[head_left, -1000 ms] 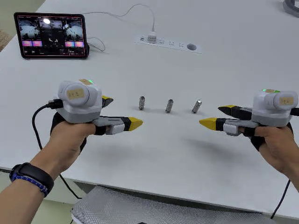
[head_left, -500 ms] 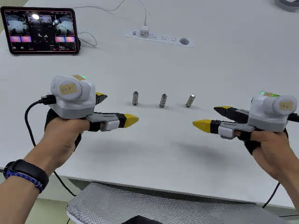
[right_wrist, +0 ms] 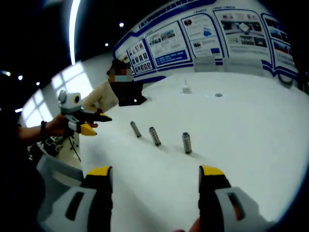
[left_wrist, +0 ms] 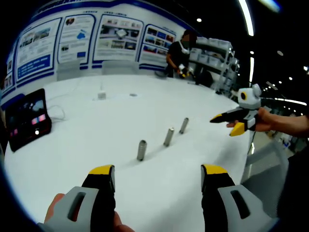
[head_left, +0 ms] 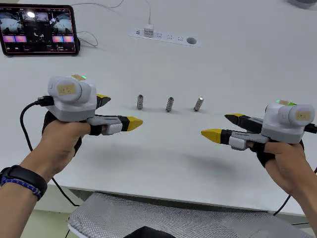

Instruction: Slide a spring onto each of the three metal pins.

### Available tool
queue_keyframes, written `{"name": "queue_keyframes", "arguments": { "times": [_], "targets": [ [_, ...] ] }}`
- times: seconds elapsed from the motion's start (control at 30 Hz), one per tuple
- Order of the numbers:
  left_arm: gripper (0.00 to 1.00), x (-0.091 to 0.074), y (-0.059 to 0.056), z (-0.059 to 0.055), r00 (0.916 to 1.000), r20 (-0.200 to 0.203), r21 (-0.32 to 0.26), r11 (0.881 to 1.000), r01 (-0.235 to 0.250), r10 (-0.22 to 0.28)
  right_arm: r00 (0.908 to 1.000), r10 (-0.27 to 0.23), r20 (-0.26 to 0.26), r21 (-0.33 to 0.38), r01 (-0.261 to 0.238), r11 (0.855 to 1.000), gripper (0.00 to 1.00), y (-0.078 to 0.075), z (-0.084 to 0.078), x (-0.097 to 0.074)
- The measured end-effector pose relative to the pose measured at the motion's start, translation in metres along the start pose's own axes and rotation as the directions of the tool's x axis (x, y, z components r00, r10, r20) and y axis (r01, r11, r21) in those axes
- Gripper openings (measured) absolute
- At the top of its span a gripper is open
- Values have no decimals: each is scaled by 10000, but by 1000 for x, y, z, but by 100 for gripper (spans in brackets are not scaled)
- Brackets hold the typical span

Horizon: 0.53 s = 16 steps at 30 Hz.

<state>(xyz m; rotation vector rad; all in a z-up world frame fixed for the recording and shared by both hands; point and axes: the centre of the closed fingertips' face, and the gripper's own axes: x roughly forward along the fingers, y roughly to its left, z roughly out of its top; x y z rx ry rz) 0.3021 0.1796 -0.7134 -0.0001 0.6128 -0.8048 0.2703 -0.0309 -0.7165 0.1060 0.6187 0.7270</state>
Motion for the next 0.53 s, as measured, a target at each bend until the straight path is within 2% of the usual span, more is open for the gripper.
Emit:
{"name": "queue_keyframes", "arguments": {
  "times": [0.17, 0.53],
  "targets": [
    [71, -1, 0, 1, 9999, 71, -30, 9999, 112, -112, 10000, 45, -47, 24, -45, 10000, 76, 3, -3, 1],
    [73, -5, 5, 2, 10000, 82, 76, 10000, -32, 31, 9999, 112, 6, 47, -112, 9999, 78, 8, -5, 0]
  ]
}}
